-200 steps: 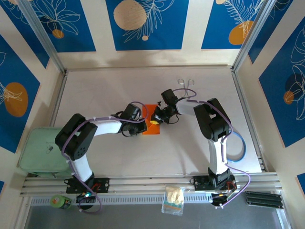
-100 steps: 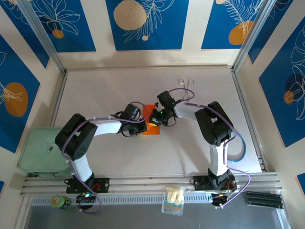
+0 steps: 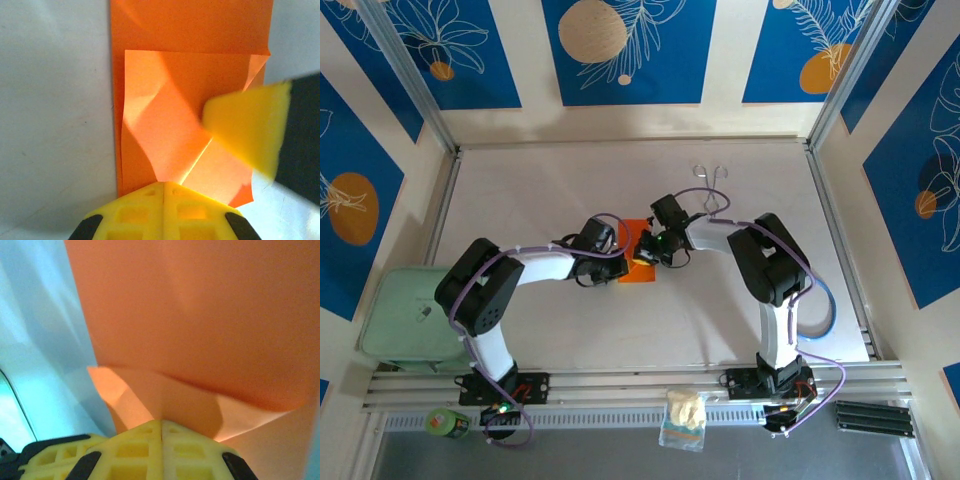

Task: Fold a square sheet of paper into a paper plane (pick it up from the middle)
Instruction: Fold the triangle a second time at the center of the table.

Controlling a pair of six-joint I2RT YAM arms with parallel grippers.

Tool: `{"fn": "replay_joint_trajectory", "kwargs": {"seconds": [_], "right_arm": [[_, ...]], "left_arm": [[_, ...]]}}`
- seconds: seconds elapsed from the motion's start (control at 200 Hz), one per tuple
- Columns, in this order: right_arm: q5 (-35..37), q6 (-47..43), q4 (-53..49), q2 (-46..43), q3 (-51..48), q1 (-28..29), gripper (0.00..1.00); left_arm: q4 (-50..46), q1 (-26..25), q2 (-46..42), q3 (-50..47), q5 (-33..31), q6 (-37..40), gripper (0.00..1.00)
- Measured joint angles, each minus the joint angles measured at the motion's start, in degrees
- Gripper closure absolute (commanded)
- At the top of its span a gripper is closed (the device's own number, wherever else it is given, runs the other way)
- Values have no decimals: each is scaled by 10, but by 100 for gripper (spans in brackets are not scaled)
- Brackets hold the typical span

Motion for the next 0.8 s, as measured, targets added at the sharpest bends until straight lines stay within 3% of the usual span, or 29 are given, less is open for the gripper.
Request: {"fn": "replay_joint_trajectory", "kwargs": {"seconds": [0.465, 0.595, 0.8], "right_arm": [[-15, -42, 39, 7, -3, -106, 99], [-13, -42, 50, -37, -38, -99, 99], [-21, -23, 66, -87, -66, -41, 100]], "left_arm": [[-7, 0, -9, -9, 4, -16, 100], [-14, 0, -11, -8, 5, -21, 100], [-16, 0, -12, -8, 5, -29, 100]]}}
